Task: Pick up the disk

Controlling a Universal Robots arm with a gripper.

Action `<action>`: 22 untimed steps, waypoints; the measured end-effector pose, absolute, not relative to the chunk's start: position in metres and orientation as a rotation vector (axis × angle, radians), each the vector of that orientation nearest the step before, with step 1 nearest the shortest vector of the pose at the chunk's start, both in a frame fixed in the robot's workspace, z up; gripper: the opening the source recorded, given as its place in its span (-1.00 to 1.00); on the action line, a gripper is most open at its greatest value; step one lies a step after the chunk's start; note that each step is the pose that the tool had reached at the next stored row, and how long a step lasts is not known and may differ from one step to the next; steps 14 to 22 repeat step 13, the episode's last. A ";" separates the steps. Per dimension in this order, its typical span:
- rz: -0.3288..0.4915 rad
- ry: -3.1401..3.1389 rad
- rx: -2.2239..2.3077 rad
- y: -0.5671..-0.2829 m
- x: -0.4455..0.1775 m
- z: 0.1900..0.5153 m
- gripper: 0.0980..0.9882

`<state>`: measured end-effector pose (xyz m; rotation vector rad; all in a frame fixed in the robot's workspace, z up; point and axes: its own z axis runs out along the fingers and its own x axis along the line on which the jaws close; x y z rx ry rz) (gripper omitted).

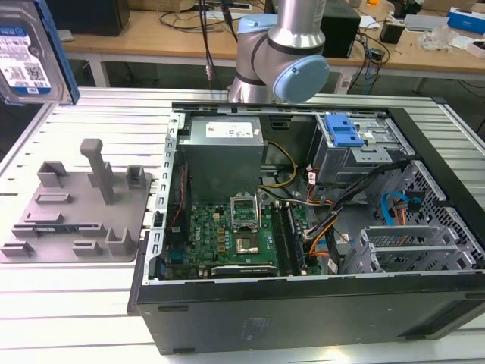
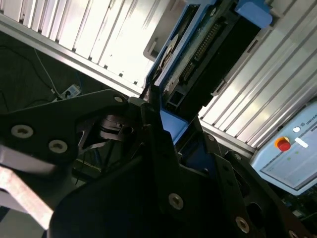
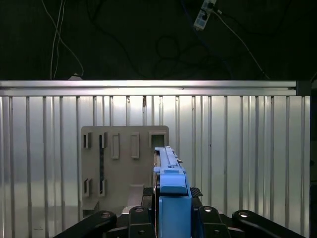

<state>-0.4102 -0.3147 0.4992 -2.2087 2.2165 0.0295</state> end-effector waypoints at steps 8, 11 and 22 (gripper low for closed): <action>0.030 2.216 -2.208 -0.315 -0.410 0.501 -0.40; 0.030 2.216 -2.208 -0.315 -0.410 0.501 -0.40; 0.030 2.216 -2.208 -0.315 -0.410 0.501 -0.40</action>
